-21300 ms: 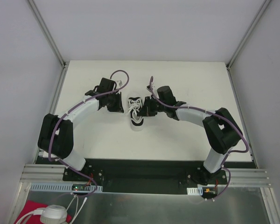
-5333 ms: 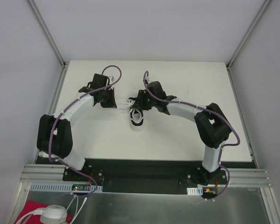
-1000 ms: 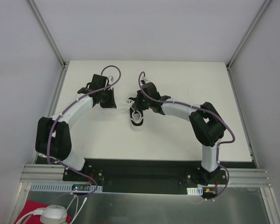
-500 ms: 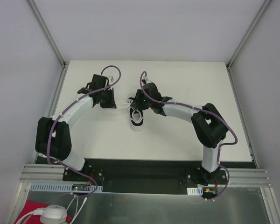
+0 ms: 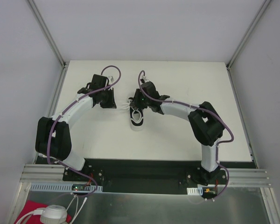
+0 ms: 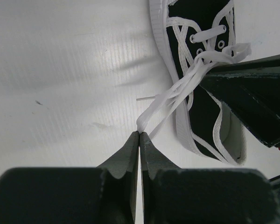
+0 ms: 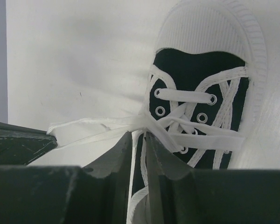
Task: Tie the shoes
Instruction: Tie the shoelace on the shoe.
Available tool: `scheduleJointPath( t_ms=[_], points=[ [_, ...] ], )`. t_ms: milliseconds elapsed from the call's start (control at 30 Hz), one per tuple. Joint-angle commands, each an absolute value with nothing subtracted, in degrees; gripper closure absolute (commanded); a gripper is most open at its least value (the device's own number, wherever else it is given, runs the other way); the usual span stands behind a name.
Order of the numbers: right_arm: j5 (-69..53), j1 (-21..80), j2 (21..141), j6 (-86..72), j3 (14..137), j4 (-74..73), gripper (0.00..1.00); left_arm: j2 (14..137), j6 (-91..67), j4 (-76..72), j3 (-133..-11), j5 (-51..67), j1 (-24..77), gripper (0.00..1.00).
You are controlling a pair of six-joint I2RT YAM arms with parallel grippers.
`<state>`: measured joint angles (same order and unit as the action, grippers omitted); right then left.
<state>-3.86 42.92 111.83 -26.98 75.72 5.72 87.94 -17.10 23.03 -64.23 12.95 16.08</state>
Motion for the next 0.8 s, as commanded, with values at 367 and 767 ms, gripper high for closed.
scheduleJointPath(
  t_ms=[367, 767],
  points=[
    [-2.99, 43.24, 110.04, -26.46, 76.21, 5.88, 0.99, 85.61, -16.70, 23.12, -63.81, 12.13, 16.08, 1.00],
    [-4.04, 43.24, 105.03, -25.93, 70.49, 9.49, 0.99, 86.13, -16.79, 23.12, -63.98, 12.04, 16.17, 1.00]
  ],
)
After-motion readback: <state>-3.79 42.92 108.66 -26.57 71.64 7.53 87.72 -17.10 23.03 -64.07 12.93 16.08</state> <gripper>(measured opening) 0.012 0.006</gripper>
